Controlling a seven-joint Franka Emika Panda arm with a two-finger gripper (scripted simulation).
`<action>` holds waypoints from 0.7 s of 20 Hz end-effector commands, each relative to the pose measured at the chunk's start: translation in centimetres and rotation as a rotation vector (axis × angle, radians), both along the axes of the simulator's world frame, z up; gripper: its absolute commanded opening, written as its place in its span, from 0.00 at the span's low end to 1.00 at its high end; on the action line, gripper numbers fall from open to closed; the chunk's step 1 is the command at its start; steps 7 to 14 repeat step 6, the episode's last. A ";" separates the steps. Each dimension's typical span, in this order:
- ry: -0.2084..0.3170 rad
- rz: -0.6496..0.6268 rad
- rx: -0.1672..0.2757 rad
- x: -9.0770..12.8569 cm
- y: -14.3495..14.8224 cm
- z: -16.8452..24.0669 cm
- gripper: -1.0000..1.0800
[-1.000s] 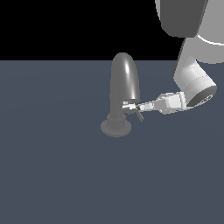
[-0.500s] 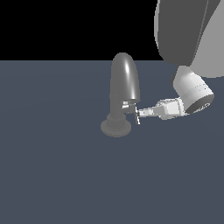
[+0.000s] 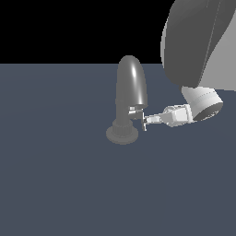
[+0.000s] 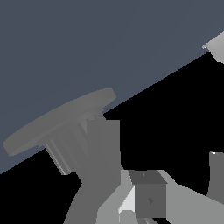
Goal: Turn on the faucet by rotating a designated handle.
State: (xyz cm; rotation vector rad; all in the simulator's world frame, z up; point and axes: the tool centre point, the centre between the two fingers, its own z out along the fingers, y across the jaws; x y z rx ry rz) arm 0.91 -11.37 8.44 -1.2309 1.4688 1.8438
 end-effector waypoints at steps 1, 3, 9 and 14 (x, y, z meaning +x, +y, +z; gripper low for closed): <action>0.015 -0.040 -0.029 0.6 0.8 -3.7 0.00; 0.018 -0.041 -0.029 0.7 0.8 -4.1 0.00; 0.021 -0.042 -0.030 0.7 0.8 -4.5 0.00; 0.021 -0.042 -0.030 0.7 0.8 -4.5 0.00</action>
